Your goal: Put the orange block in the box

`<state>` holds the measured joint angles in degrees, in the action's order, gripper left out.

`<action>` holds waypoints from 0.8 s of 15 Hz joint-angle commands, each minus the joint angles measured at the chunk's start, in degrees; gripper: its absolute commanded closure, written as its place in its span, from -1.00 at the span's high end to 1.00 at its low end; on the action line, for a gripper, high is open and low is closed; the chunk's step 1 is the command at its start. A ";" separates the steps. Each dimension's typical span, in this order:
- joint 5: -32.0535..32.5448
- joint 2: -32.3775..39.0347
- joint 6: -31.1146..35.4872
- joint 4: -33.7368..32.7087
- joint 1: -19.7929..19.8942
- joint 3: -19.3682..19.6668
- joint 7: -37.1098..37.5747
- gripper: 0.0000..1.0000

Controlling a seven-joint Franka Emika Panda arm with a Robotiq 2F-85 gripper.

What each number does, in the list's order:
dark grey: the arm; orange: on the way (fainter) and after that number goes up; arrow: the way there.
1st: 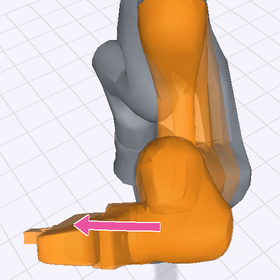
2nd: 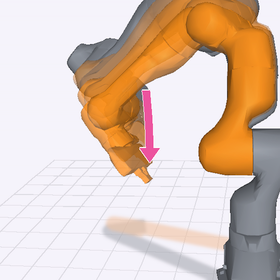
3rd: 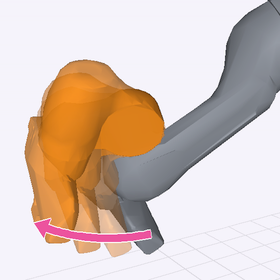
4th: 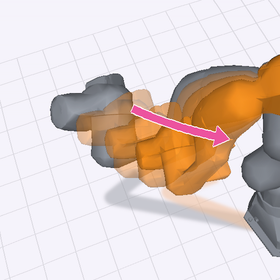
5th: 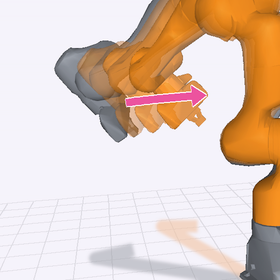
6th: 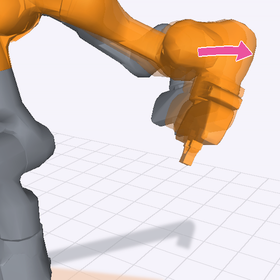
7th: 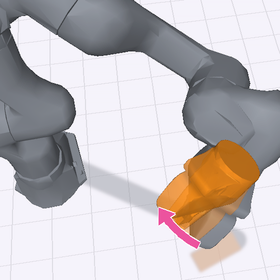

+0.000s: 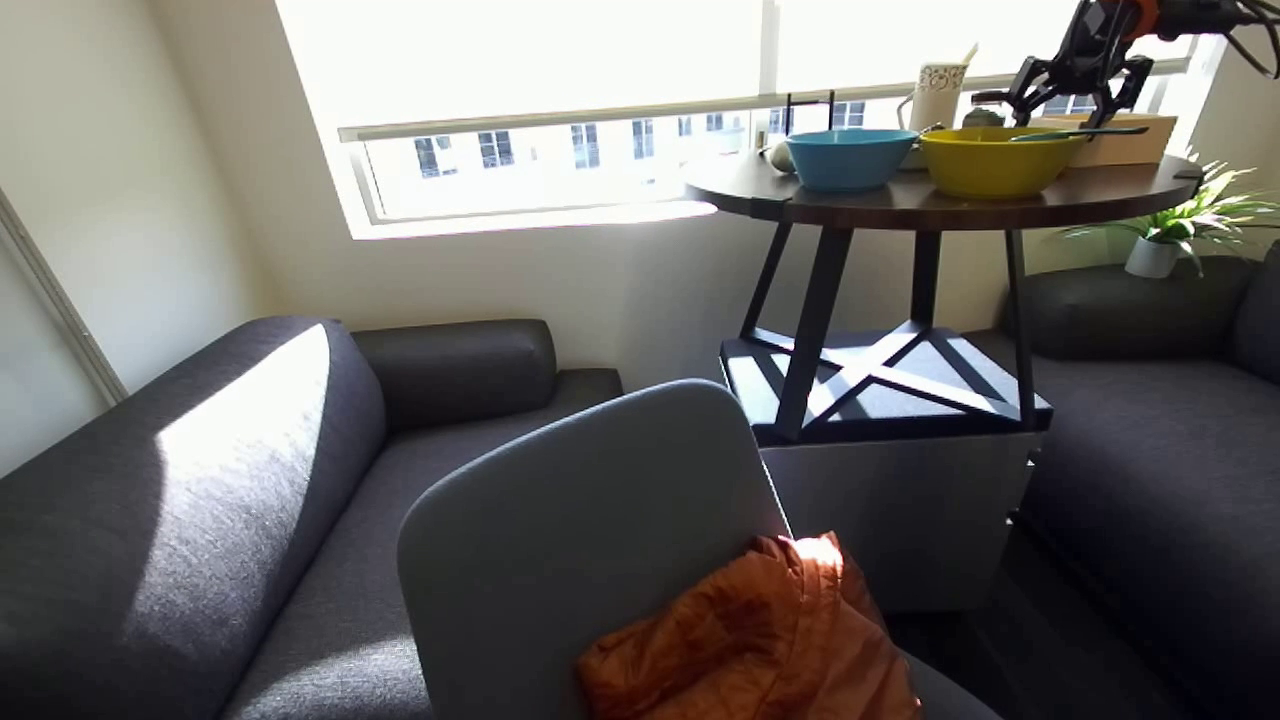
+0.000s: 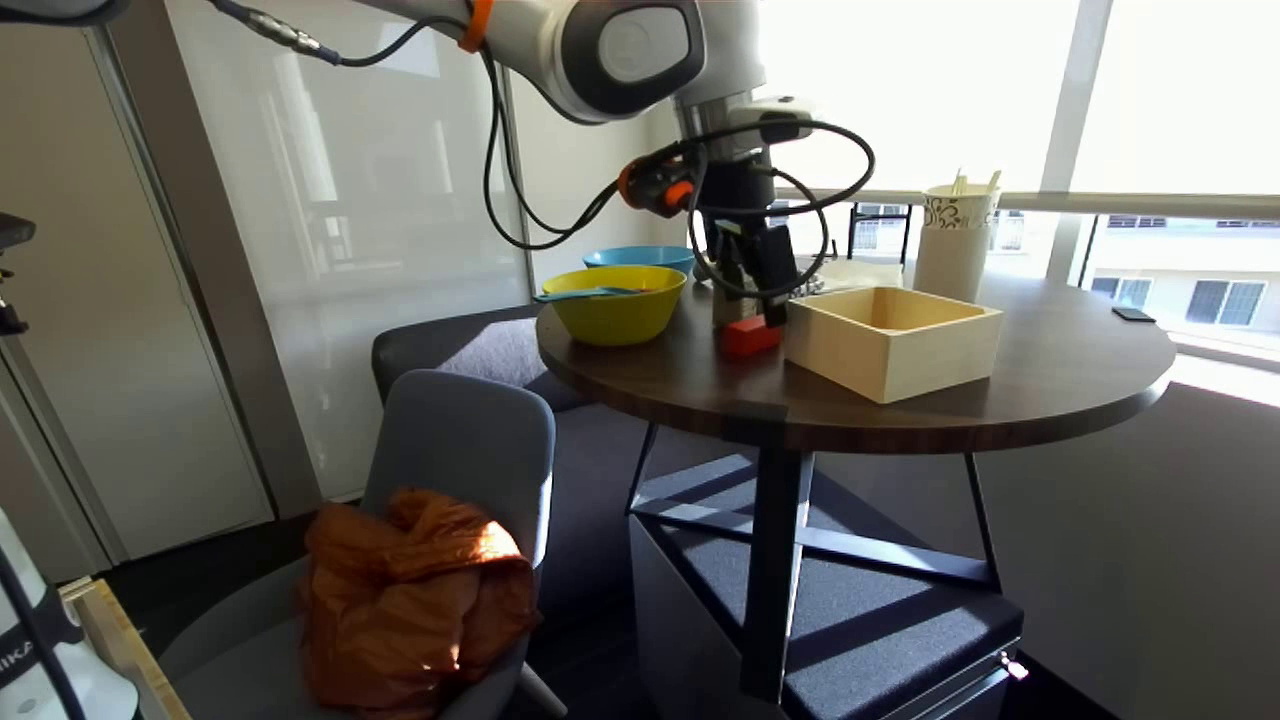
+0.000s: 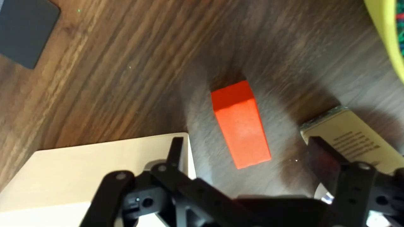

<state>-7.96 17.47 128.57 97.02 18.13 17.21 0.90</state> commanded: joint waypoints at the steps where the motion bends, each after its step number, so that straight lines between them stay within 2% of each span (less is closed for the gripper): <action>1: -0.93 1.78 0.57 -1.64 1.61 -1.61 -2.97 0.87; 3: -1.07 2.08 0.60 -1.63 1.87 -1.97 -3.71 0.67; 4: -1.06 2.15 0.52 -1.65 1.95 -2.06 -3.91 0.65; 6: -1.09 2.15 -0.18 -1.78 2.03 -2.20 -4.22 0.40; 8: -0.90 2.10 -0.45 -1.77 2.01 -2.32 -4.55 0.07; 10: -0.55 2.11 -0.76 -1.75 1.89 -2.44 -4.82 -0.08; 11: -0.50 1.99 -0.99 -1.74 1.85 -2.51 -4.99 -0.47; 12: -0.33 1.88 -1.38 -1.85 1.81 -2.55 -5.12 -0.63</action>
<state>-7.95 18.76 128.79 96.94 19.00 15.73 -2.79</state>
